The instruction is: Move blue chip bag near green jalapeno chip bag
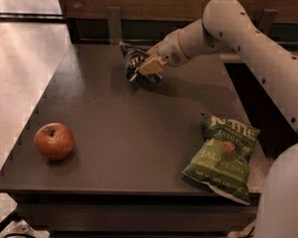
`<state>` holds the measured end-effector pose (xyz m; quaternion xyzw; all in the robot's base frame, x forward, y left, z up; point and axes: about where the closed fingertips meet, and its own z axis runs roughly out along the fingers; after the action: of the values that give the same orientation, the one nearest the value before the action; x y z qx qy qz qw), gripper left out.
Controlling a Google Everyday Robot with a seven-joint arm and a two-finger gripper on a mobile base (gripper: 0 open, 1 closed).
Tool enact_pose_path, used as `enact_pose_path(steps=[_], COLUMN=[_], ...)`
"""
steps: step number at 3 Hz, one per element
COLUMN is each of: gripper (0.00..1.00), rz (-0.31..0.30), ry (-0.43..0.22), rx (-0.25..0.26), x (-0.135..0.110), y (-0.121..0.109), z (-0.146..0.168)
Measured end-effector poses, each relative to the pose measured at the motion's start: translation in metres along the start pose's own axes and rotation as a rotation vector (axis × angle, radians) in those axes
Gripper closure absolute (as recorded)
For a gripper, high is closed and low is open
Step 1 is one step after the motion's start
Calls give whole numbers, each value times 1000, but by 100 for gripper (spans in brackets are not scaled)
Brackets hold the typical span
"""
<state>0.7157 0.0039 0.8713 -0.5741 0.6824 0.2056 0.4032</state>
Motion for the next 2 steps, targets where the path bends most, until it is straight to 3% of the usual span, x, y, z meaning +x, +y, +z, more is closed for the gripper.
enact_pose_path(steps=[2], gripper=[100], rz=[-38], ry=[38], rx=[68], x=[-29], y=[8], z=[-57])
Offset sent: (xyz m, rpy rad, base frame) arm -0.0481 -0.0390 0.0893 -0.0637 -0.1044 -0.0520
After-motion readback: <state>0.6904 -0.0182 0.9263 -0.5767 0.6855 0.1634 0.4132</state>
